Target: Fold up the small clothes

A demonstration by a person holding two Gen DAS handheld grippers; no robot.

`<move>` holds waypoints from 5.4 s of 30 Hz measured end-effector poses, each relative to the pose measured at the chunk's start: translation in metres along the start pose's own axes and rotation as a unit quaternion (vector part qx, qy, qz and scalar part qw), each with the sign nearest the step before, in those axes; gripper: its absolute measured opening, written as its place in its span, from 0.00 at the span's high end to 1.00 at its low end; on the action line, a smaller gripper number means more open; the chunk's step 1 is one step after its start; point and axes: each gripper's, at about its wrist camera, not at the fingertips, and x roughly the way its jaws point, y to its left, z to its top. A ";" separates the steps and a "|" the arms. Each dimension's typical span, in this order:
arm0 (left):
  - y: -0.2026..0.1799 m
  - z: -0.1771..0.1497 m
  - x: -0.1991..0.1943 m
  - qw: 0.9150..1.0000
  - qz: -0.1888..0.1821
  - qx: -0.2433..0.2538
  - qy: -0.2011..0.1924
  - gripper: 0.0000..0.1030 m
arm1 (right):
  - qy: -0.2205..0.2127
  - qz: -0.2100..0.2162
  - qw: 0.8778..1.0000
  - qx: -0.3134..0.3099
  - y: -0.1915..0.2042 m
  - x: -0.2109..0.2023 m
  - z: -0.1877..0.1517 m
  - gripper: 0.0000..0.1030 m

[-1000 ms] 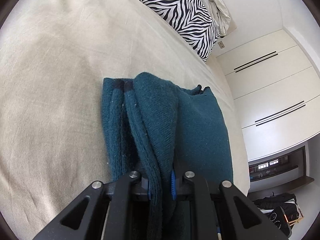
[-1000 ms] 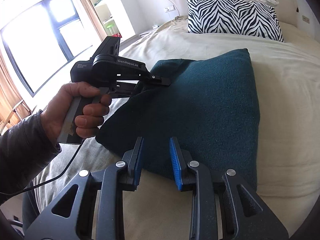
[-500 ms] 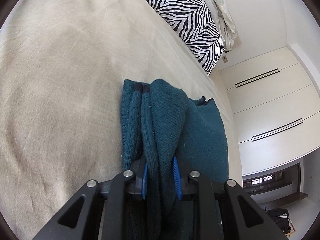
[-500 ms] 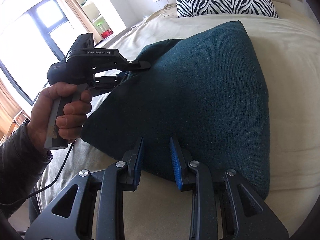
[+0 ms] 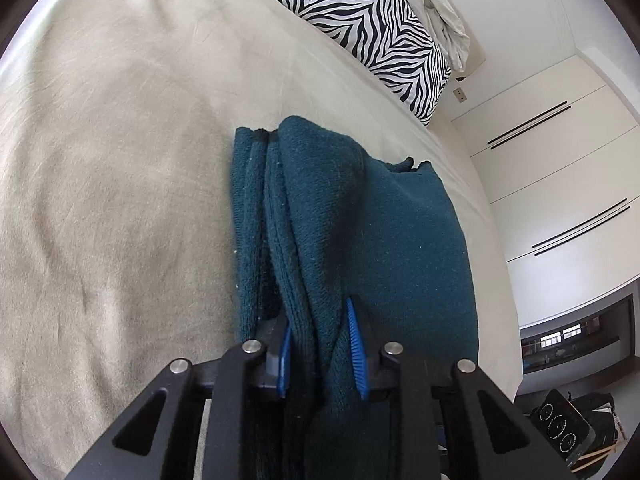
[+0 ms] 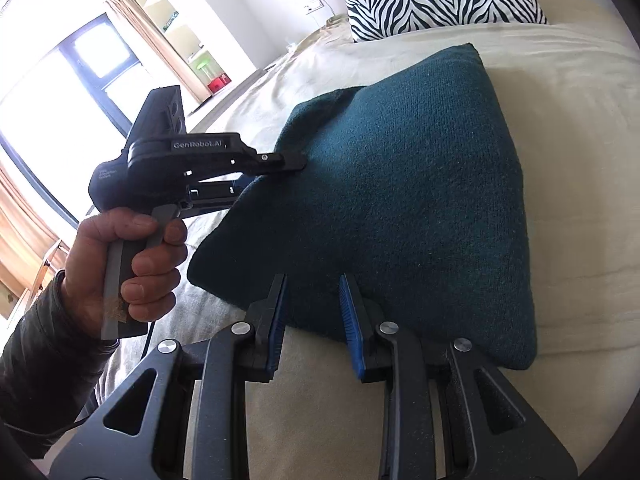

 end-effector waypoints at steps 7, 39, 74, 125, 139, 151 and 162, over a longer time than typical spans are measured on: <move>-0.023 -0.010 -0.045 0.996 0.032 0.050 -0.064 0.61 | -0.029 0.005 0.999 0.039 -0.024 -0.019 0.001 0.75; 0.021 -0.018 -0.017 1.000 -0.008 0.005 -0.002 0.88 | 0.017 0.001 0.998 0.058 -0.030 -0.001 -0.013 0.75; -0.022 -0.021 0.025 0.991 0.036 0.126 -0.039 0.92 | 0.047 0.169 0.962 0.211 -0.118 -0.006 -0.005 0.79; 0.002 -0.032 -0.017 0.995 -0.027 0.045 -0.088 0.83 | 0.009 0.039 0.962 0.271 -0.161 0.019 0.107 0.46; 0.016 -0.013 -0.027 0.999 0.030 0.006 -0.009 0.32 | 0.108 0.081 0.962 0.237 -0.121 0.071 0.100 0.41; -0.005 0.002 0.002 0.996 0.082 0.023 0.009 0.74 | 0.101 -0.002 0.986 0.130 -0.083 0.077 0.123 0.64; -0.058 0.005 -0.018 0.995 0.074 0.064 -0.030 0.77 | 0.036 -0.008 0.995 0.093 -0.061 0.014 0.145 0.67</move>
